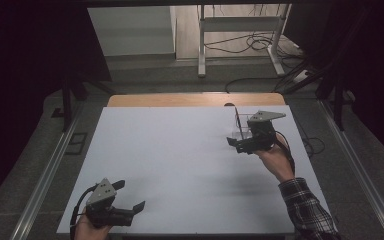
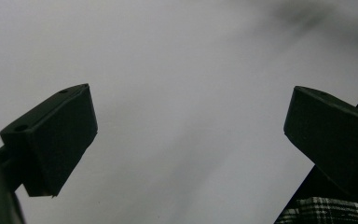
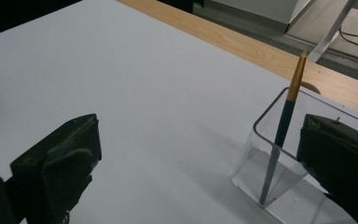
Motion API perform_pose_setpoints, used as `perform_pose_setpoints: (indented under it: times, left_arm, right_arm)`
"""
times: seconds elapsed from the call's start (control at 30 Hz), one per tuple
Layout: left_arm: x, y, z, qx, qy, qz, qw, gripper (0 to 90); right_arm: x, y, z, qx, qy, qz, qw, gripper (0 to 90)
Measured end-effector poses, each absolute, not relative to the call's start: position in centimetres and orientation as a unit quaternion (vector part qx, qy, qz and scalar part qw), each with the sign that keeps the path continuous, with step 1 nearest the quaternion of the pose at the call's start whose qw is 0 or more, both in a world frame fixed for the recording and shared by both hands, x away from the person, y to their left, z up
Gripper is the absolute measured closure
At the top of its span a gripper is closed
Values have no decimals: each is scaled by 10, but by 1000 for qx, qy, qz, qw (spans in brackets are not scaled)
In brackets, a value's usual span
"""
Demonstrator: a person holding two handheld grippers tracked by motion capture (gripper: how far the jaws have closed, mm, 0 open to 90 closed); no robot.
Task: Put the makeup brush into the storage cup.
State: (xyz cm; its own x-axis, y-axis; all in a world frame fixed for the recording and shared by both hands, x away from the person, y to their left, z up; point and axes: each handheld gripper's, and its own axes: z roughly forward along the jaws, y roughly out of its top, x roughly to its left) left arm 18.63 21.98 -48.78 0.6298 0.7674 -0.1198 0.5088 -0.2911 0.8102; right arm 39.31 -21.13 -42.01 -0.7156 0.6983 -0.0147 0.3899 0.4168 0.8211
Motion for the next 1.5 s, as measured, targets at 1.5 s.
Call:
perform_pose_setpoints:
  times: [1.5]
  left_arm:
    - [186,224,-488,786,408,146,441,32]
  right_arm:
    - [359,-223,-431,326,829,424,163,0]
